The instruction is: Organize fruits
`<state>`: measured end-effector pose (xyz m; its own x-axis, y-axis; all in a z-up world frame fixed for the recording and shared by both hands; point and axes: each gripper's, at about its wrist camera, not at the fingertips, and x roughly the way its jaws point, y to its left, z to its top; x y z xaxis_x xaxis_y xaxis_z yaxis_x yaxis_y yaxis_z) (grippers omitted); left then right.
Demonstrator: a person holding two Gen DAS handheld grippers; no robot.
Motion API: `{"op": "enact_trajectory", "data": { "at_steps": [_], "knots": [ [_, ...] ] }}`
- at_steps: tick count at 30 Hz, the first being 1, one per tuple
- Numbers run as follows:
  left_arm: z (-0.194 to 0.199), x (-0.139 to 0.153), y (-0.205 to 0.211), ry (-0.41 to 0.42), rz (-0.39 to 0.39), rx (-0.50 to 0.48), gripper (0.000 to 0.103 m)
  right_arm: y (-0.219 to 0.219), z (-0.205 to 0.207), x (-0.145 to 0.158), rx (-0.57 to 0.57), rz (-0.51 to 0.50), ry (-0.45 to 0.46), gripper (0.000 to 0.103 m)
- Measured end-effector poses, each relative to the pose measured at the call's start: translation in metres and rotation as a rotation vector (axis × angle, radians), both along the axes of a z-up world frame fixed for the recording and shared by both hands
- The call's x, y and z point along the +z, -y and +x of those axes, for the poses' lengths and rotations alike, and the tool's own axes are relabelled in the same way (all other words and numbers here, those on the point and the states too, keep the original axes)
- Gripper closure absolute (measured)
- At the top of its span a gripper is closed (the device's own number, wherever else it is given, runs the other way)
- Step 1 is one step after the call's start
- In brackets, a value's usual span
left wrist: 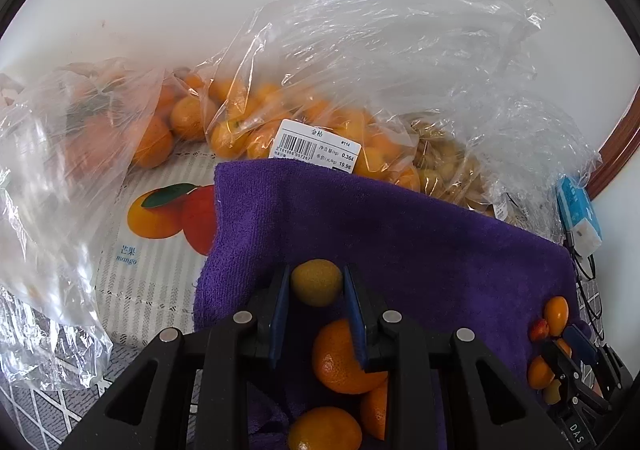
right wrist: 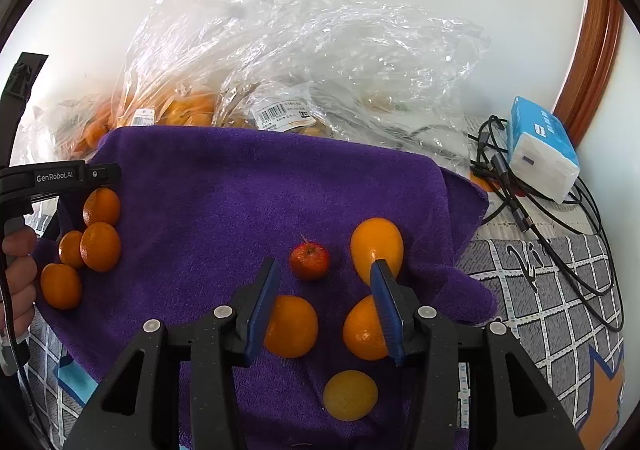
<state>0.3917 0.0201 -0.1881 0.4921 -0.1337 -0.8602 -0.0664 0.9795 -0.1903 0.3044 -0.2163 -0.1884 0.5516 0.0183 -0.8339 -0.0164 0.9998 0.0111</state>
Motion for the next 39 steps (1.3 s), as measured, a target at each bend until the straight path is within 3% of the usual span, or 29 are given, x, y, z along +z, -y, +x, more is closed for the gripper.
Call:
{"op": "enact_trajectory", "data": {
  "at_steps": [2,4,12,26,33,39],
  "knots": [
    [-0.002,0.001,-0.001,0.001,0.001,0.000,0.077,0.001,-0.001,0.000,-0.009,0.003,0.002,0.056],
    [-0.005,0.006,-0.001,0.004,0.013,-0.007,0.069,0.002,-0.002,0.001,-0.024,0.009,0.002,0.056],
    [-0.032,0.050,0.006,0.090,0.038,-0.078,0.050,0.006,-0.012,0.016,-0.080,0.052,-0.010,0.056],
    [-0.159,0.100,-0.004,0.145,0.082,-0.068,0.038,0.007,-0.090,0.077,-0.138,0.022,0.013,0.052],
    [-0.225,0.138,-0.001,0.229,0.091,-0.052,0.023,0.007,-0.151,0.119,-0.126,0.067,0.105,0.029],
    [-0.276,0.156,0.008,0.292,0.102,-0.047,0.014,0.005,-0.197,0.137,-0.099,0.054,0.128,0.025]
  ]
}}
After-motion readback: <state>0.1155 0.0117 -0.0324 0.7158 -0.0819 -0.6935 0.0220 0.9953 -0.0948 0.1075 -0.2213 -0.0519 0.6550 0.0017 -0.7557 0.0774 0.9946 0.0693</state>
